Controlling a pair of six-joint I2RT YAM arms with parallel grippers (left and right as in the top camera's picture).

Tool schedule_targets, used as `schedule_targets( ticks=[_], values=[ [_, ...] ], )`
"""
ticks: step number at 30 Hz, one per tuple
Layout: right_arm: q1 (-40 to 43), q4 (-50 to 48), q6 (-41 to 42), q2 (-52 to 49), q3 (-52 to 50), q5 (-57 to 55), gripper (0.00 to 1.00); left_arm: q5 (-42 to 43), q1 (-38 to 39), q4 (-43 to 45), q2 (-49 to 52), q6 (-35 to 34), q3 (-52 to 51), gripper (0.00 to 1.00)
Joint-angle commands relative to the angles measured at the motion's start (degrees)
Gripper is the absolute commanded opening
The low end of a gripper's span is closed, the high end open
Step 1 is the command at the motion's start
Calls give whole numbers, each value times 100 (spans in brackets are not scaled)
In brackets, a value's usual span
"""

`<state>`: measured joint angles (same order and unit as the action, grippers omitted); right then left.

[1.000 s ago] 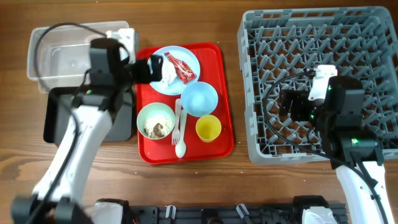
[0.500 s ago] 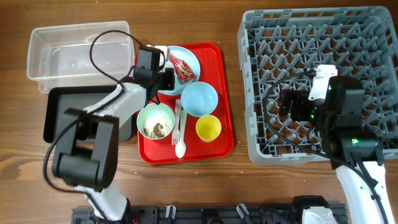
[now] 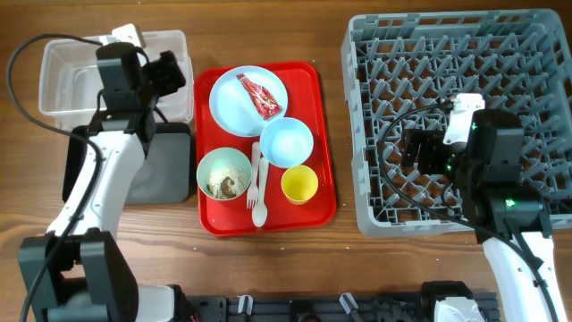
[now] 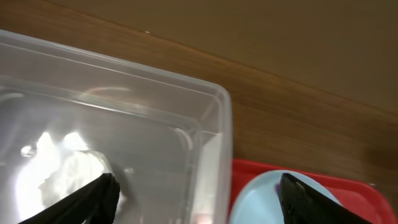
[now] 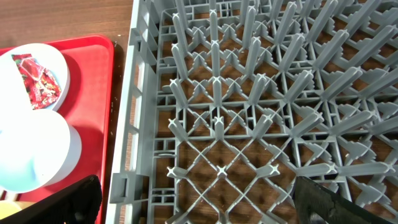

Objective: Sort waste into correct bins and load items into the dishwasher rack
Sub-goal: 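Grasp the tissue and red wrapper from the plate with left gripper, drop into clear bin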

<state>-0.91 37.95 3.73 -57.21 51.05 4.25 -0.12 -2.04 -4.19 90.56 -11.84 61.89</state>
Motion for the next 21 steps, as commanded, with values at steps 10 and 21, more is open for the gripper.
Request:
schedule_targets(
  ticks=[10,21],
  values=[
    [17,28,-61,-2,125,13,100,247,2011,258,2527,-1460,660,85],
    [17,28,-59,-2,125,33,100,-37,2142,678,2870,-1456,660,4]
  ],
)
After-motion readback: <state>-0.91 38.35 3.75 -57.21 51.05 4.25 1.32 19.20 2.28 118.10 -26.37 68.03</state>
